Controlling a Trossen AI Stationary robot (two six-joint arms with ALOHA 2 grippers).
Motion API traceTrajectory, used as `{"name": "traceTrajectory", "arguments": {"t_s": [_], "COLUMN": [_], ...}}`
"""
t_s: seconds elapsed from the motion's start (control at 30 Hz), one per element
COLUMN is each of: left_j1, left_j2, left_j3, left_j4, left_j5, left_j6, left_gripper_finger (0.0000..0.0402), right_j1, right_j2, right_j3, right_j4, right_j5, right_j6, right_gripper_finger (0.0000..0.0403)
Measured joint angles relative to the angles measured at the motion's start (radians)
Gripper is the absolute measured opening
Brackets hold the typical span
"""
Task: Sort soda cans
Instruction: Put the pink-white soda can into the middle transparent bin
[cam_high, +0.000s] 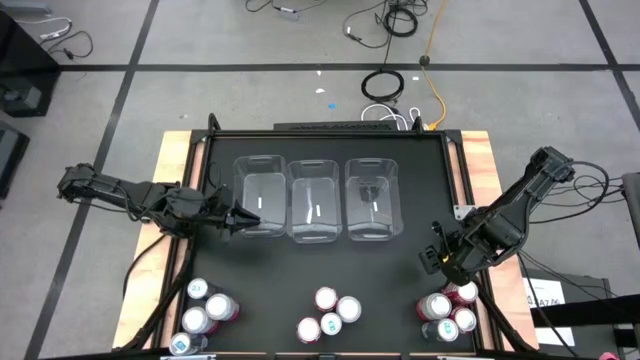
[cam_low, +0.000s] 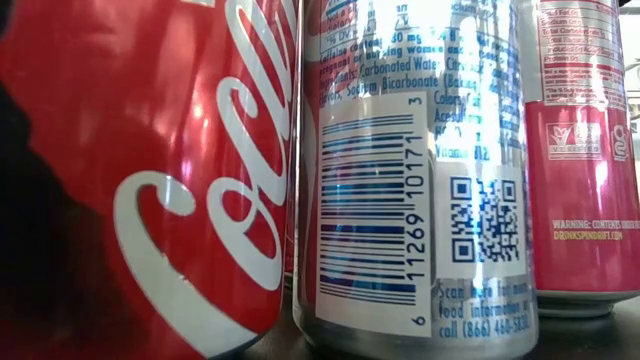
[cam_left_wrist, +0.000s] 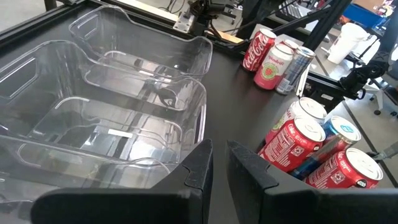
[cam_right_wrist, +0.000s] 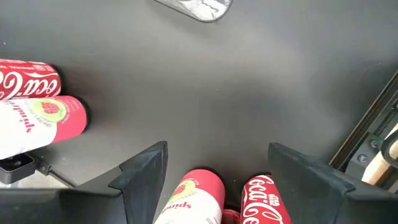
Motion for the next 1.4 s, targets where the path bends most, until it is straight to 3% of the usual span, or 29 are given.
{"name": "traceTrajectory", "arguments": {"t_s": [0.97,1.4], "left_j1": [0.0,0.0], "left_j2": [0.0,0.0], "left_j3": [0.0,0.0], "left_j4": [0.0,0.0], "left_j5": [0.0,0.0], "left_j6": [0.0,0.0], "left_gripper_finger": [0.0054,0.0054], "right_j1": [0.0,0.0], "right_j2": [0.0,0.0], "right_j3": [0.0,0.0], "right_j4": [0.042,0.046], "right_j5": [0.034,0.03], "right_j6": [-0.005,-0.005], "right_gripper_finger": [0.0272,0.0373]}}
